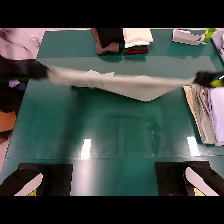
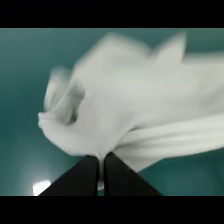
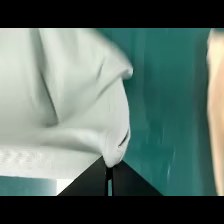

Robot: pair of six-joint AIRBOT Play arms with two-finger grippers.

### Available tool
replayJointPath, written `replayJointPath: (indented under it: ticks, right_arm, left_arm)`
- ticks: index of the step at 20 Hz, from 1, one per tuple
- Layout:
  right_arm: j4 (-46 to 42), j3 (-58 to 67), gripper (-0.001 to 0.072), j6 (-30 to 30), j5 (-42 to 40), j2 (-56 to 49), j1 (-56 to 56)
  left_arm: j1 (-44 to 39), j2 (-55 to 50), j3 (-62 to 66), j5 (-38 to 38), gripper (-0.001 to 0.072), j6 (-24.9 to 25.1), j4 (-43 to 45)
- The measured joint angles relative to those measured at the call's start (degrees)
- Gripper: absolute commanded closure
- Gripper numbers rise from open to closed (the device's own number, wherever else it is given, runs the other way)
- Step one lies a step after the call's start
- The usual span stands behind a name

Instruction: Fold the shirts.

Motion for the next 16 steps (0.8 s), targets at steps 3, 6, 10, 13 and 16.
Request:
replayJointPath:
  ticks: [3,6,10,13,16]
  right_arm:
    - [0.07,11.98,0.0696,-0.11,0.07,5.40,-1.11]
    - [0.13,21.68,0.0697,-0.24,0.11,9.38,-3.76]
    - [0.13,32.46,0.0697,-0.42,1.88,11.10,-8.70]
    - [0.22,40.06,0.0697,-0.44,6.99,7.74,-11.32]
    - [1.44,42.75,0.0698,-0.46,11.87,2.78,-11.80]
  left_arm:
    - [0.00,6.47,13.07,-0.76,0.0682,0.02,1.60]
    - [0.00,10.14,24.17,-0.83,0.0683,-0.13,2.23]
    - [0.00,11.69,33.99,-1.03,0.0684,-0.31,2.73]
    - [0.00,9.86,36.17,-2.29,0.0683,-0.33,3.54]
    - [0.00,4.57,34.69,-6.10,0.0682,-0.35,4.15]
